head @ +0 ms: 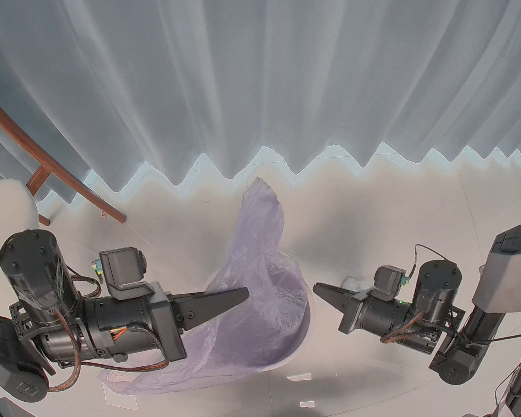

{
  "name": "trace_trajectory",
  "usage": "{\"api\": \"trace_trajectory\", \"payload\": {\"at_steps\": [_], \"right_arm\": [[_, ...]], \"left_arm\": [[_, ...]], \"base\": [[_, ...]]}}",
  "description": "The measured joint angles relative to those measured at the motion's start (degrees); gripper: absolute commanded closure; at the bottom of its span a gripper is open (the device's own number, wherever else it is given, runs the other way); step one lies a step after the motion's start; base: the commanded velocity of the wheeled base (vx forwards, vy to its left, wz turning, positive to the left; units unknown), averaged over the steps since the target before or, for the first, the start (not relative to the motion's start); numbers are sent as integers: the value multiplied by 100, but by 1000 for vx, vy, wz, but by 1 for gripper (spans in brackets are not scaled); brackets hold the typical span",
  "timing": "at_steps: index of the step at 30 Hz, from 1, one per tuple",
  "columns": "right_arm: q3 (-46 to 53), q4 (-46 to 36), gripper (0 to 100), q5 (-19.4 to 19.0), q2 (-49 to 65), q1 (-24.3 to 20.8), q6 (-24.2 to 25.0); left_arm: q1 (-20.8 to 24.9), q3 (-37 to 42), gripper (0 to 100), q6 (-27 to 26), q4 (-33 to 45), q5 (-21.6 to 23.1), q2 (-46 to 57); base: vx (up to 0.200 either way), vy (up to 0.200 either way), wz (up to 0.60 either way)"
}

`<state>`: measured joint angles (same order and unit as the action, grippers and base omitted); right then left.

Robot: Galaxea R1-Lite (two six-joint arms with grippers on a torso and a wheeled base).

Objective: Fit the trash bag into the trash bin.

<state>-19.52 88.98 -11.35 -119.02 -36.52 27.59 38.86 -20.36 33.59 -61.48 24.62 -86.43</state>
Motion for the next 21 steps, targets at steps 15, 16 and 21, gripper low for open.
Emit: {"api": "trace_trajectory", "payload": {"at_steps": [15,16,21], "right_arm": [[751,0,100,-433,-334,-1000,24],[742,0,100,-488,-400,-1113,27],[467,2,100,-521,-725,-1524,27]], "left_arm": [[40,-216,100,172,-7,-489,-202],[40,-229,100,213,-27,-490,-202],[40,-255,100,363,-183,-495,-210]], "base": [[0,0,0],[0,0,0],[0,0,0]]}}
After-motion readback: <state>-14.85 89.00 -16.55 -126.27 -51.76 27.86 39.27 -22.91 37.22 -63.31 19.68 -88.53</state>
